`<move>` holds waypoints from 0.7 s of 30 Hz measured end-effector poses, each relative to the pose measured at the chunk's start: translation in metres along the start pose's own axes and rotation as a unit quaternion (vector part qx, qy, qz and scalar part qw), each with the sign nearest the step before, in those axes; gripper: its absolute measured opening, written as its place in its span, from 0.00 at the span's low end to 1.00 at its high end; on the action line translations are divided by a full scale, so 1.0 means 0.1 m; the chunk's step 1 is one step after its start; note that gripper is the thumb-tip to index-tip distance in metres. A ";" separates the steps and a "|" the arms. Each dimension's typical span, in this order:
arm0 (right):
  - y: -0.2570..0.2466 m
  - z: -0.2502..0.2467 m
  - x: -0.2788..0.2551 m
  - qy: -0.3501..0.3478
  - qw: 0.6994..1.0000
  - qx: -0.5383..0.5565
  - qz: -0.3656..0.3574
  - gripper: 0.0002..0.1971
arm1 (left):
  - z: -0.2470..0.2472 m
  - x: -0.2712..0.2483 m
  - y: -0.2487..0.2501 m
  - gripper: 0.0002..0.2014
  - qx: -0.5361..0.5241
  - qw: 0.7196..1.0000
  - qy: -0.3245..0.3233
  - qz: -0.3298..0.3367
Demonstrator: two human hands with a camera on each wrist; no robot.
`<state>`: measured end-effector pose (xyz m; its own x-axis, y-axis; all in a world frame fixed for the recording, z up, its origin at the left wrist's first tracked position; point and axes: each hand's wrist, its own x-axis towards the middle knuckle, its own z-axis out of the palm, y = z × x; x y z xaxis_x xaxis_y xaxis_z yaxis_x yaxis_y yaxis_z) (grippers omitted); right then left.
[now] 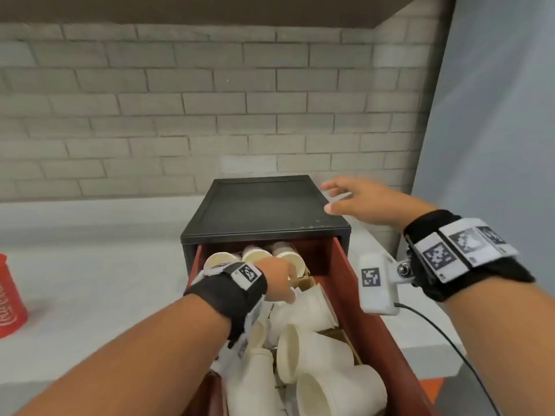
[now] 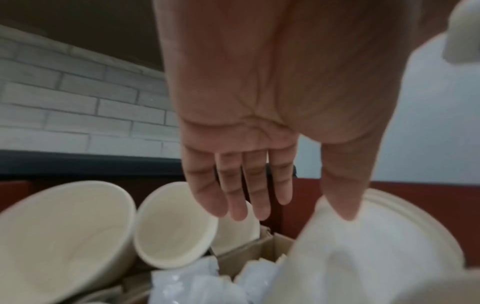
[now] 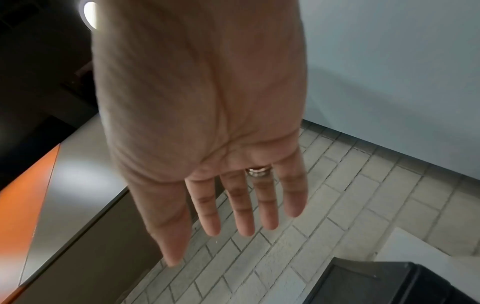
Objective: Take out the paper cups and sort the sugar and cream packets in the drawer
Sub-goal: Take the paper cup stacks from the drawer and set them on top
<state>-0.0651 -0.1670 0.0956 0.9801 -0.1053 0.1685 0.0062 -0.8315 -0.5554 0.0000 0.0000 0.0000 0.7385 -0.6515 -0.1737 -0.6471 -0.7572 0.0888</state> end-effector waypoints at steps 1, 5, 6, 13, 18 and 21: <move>-0.01 0.03 0.01 -0.002 1.000 0.012 -0.003 0.24 | 0.04 0.02 0.09 0.28 0.000 0.999 -0.044 -0.001; -0.01 0.10 0.00 0.000 0.998 0.056 -0.007 0.22 | 0.16 0.16 0.25 0.39 -0.030 0.991 -0.133 -0.005; 0.00 0.10 -0.01 0.007 0.997 0.074 -0.002 0.21 | 0.16 0.17 0.25 0.40 -0.029 0.988 -0.148 -0.010; 0.20 0.18 -0.10 0.055 0.983 0.174 0.034 0.20 | 0.01 0.15 0.08 0.33 -0.130 0.991 -0.032 -0.013; 0.25 0.40 -0.09 0.027 0.967 0.231 0.101 0.24 | -0.42 0.00 -0.23 0.32 -0.377 0.917 0.129 -0.005; 0.11 0.57 -0.07 -0.067 0.930 0.349 0.096 0.18 | -0.51 -0.13 -0.24 0.30 -0.436 0.889 0.137 0.031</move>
<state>-0.0606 -0.1444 0.0417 0.9920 -0.1078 -0.0658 -0.0904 -0.2428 -0.9659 0.0152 0.0243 0.0504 0.8020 -0.5900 0.0936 -0.3844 -0.3899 0.8368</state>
